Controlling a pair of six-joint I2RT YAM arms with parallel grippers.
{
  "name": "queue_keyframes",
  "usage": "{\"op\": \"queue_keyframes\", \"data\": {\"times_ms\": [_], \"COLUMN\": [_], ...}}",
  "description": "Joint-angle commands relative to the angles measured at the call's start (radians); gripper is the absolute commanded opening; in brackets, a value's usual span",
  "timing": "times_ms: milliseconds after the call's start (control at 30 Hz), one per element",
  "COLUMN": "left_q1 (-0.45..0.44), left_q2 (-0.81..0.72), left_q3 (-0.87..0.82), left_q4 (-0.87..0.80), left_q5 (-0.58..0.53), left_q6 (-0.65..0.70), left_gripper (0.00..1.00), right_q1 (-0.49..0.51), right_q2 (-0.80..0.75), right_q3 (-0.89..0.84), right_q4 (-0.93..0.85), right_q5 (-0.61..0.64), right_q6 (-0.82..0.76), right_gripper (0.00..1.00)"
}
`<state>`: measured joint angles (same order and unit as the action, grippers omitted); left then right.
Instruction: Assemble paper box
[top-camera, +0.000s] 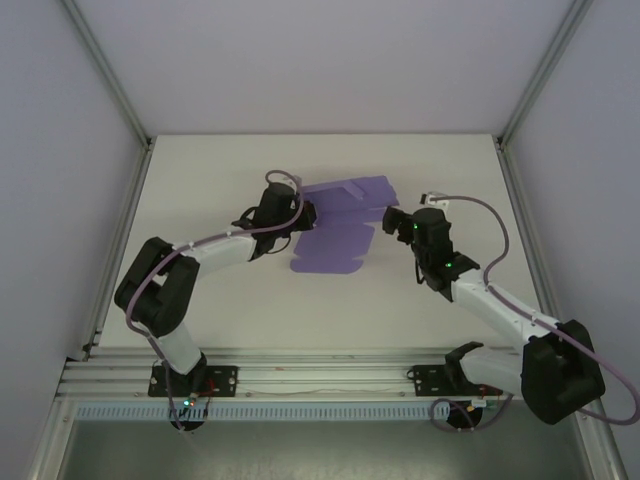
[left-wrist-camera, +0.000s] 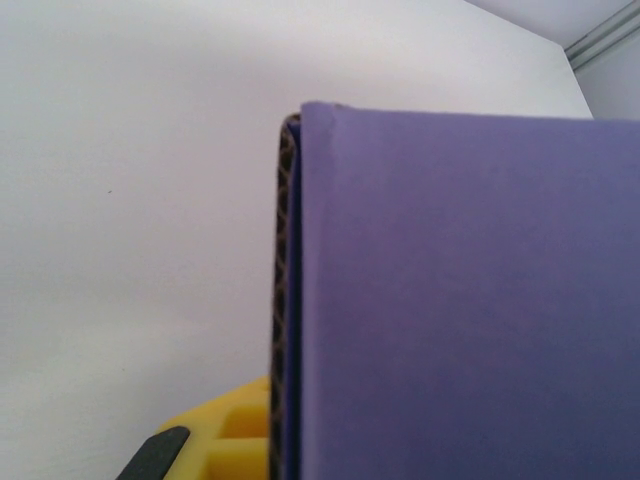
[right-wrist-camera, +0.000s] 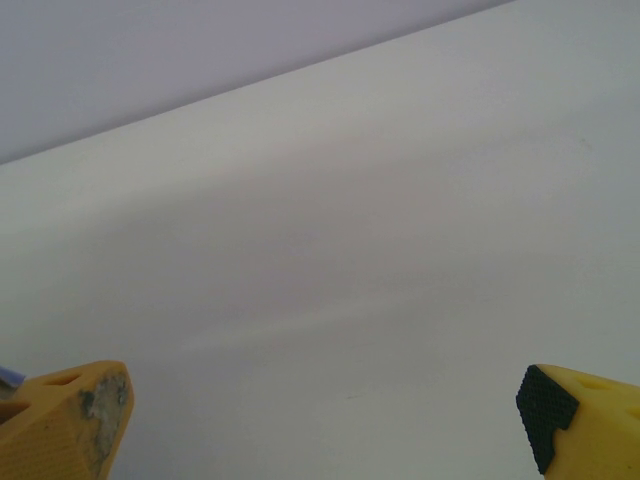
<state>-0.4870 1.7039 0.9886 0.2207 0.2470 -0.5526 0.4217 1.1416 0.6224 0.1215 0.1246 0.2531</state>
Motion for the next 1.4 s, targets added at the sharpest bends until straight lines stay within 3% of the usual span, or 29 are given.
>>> {"op": "queue_keyframes", "data": {"times_ms": [0, 433, 600, 967, 1367], "left_q1": [-0.018, -0.023, -0.024, -0.030, -0.030], "left_q2": [0.016, 0.038, 0.043, 0.049, 0.039], "left_q3": [0.036, 0.041, 0.051, 0.059, 0.068], "left_q4": [0.022, -0.008, -0.023, -0.035, -0.015], "left_q5": [0.045, 0.028, 0.017, 0.005, 0.007], "left_q6": [0.006, -0.025, -0.036, -0.025, -0.031], "left_gripper": [0.00, 0.00, 0.00, 0.00, 0.00], "right_q1": [0.007, 0.007, 0.007, 0.018, 0.124], "right_q2": [0.001, 0.058, 0.079, 0.194, 0.360], "right_q3": [-0.005, 0.006, 0.007, 0.088, 0.194], "right_q4": [0.086, 0.209, 0.248, 0.165, 0.046], "right_q5": [-0.126, -0.272, -0.270, -0.225, 0.055], "right_q6": [-0.034, -0.033, 0.009, -0.056, -0.153], "right_gripper": [1.00, 1.00, 1.00, 1.00, 1.00]}}
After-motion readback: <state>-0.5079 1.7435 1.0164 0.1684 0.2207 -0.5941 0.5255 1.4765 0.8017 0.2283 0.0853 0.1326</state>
